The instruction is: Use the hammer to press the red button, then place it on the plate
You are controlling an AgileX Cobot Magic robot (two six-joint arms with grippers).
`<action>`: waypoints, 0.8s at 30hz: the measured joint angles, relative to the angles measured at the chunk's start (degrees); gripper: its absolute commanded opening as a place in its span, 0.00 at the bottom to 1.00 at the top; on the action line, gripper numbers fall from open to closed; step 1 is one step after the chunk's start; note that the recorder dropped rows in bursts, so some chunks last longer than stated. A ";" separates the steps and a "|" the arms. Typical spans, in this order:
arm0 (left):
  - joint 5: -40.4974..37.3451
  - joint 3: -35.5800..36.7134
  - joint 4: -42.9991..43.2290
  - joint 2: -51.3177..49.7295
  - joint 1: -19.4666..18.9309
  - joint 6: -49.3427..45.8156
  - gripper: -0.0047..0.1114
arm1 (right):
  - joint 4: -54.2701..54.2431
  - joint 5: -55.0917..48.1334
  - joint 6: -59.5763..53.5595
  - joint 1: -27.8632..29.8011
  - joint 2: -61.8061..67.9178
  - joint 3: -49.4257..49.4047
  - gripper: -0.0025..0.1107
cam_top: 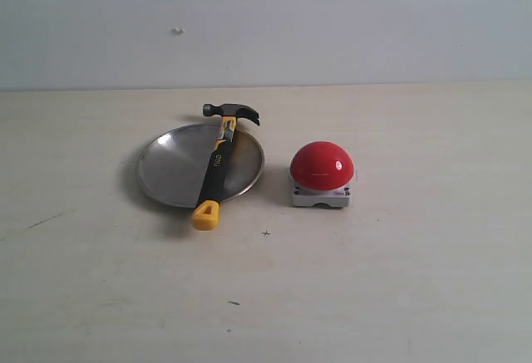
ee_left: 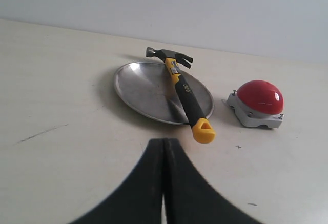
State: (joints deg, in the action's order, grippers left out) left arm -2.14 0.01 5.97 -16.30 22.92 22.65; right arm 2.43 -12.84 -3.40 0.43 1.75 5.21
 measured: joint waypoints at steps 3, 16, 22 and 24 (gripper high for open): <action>0.00 0.00 0.00 0.00 0.00 0.00 0.04 | 0.00 -0.03 0.24 0.00 -0.02 -1.32 0.02; 0.00 0.00 0.00 0.00 0.00 0.00 0.04 | -2.43 -0.83 0.47 0.00 -0.02 -4.95 0.02; 0.00 0.00 0.00 0.00 0.00 0.00 0.04 | -2.43 -0.83 0.57 0.00 -0.02 -4.95 0.02; 0.00 0.00 0.00 0.00 0.00 0.00 0.04 | -2.43 -0.83 0.57 0.00 -0.02 -4.95 0.02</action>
State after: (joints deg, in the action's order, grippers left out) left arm -2.14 0.01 5.97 -16.30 22.92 22.65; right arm 0.00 -13.67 -2.83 0.43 1.73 0.26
